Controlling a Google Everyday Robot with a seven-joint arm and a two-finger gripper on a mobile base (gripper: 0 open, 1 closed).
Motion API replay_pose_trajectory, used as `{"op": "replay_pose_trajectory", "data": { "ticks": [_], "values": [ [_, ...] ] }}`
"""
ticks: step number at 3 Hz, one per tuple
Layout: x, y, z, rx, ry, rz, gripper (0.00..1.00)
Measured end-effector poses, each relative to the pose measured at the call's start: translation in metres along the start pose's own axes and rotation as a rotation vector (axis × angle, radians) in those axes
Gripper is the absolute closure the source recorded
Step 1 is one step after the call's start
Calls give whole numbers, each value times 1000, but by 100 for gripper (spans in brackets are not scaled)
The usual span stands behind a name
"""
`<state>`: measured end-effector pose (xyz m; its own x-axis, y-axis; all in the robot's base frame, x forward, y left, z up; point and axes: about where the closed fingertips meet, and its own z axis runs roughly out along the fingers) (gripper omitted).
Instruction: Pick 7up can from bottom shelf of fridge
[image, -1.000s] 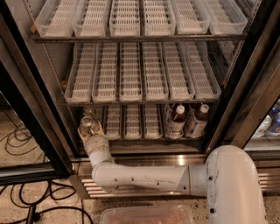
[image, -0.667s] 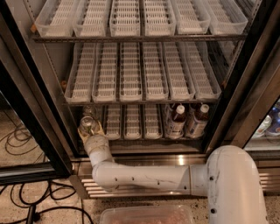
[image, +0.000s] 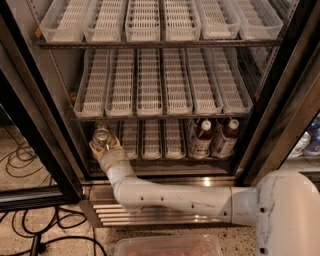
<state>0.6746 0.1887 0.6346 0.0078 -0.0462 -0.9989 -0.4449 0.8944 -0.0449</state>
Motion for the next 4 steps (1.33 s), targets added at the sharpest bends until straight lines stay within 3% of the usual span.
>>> {"op": "replay_pose_trajectory", "data": {
  "ticks": [1,2,3,4],
  "values": [
    [-12,-4,-6,-67,36,1,100],
    [-19,-25,-29,-144,114,-18,100],
    [-30,-70,-60,-176,177,-5,100],
    [-41,-129,-84,-181,198,7,100]
  ]
}}
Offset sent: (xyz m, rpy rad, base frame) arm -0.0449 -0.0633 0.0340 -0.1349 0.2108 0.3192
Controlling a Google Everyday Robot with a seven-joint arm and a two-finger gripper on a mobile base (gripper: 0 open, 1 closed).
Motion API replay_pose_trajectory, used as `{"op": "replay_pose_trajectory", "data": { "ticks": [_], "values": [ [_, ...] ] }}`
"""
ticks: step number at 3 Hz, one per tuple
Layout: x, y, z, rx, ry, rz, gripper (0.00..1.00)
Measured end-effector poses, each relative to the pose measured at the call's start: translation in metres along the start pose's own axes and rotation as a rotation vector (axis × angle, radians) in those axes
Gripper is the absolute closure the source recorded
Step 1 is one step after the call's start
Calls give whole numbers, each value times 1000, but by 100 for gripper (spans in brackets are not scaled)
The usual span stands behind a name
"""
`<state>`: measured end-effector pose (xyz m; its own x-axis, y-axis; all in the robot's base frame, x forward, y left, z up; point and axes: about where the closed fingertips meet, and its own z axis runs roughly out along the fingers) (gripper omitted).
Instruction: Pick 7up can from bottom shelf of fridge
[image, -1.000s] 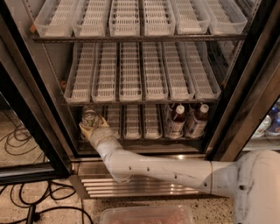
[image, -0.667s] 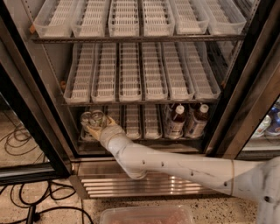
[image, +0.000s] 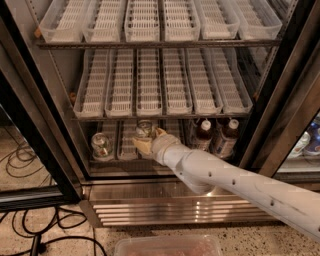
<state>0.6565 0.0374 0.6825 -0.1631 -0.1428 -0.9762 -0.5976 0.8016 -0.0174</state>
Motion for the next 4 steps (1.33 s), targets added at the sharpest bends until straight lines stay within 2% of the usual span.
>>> {"op": "replay_pose_trajectory", "data": {
  "ticks": [1,2,3,4],
  "values": [
    [-6,-51,-31,-11,16,2,100],
    [-6,-71,-46,-25,30,-1,100],
    [-11,-71,-40,-46,39,15,100],
    [-11,-71,-40,-46,39,15,100]
  ]
}}
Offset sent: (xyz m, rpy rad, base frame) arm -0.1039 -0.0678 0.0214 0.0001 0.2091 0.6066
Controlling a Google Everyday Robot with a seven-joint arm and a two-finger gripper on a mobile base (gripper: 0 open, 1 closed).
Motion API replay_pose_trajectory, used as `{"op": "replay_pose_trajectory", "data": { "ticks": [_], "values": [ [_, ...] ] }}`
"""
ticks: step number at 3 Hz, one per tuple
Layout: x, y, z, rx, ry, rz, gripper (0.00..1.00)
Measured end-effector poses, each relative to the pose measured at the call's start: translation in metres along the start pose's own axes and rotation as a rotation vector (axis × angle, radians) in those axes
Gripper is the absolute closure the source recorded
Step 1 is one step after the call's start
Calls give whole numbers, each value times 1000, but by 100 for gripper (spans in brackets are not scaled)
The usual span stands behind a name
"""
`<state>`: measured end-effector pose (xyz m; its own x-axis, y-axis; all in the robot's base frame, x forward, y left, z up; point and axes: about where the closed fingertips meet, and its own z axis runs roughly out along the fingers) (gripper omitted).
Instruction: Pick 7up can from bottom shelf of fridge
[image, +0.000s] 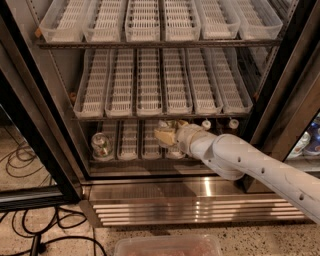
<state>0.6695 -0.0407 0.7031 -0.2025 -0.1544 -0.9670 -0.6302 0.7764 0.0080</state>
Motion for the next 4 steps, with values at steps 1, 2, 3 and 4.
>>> {"op": "replay_pose_trajectory", "data": {
  "ticks": [1,2,3,4],
  "values": [
    [17,17,-5,-20,43,-24,100],
    [43,52,-25,-88,120,-45,100],
    [51,83,-46,-164,147,-74,100],
    [46,100,-62,-274,109,-44,100]
  ]
}}
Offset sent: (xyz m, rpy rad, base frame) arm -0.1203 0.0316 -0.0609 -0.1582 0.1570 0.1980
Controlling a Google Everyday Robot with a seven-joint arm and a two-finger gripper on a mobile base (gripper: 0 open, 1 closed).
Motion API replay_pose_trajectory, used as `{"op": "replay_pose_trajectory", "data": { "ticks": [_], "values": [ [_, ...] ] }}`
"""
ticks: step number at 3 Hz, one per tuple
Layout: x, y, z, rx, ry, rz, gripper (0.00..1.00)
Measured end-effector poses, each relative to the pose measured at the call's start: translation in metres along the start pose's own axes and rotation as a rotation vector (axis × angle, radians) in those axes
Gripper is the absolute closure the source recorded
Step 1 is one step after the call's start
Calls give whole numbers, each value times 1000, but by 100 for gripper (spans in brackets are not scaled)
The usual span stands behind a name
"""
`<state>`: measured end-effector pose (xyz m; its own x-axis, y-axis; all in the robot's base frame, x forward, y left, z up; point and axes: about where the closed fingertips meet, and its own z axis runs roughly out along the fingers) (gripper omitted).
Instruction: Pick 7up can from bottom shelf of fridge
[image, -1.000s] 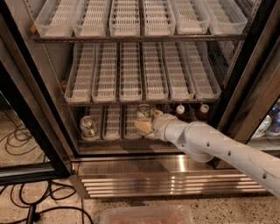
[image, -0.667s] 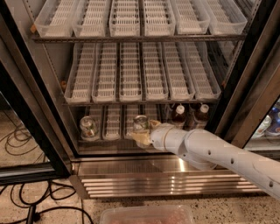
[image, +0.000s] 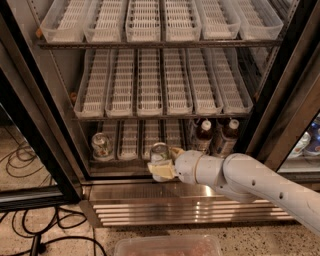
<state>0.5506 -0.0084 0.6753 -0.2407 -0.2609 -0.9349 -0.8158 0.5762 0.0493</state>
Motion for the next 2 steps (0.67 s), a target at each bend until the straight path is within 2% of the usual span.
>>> {"op": "replay_pose_trajectory", "data": {
  "ticks": [1,2],
  "values": [
    [2,23,-1,-94,8,2,100],
    [2,23,-1,-94,8,1,100]
  ]
}}
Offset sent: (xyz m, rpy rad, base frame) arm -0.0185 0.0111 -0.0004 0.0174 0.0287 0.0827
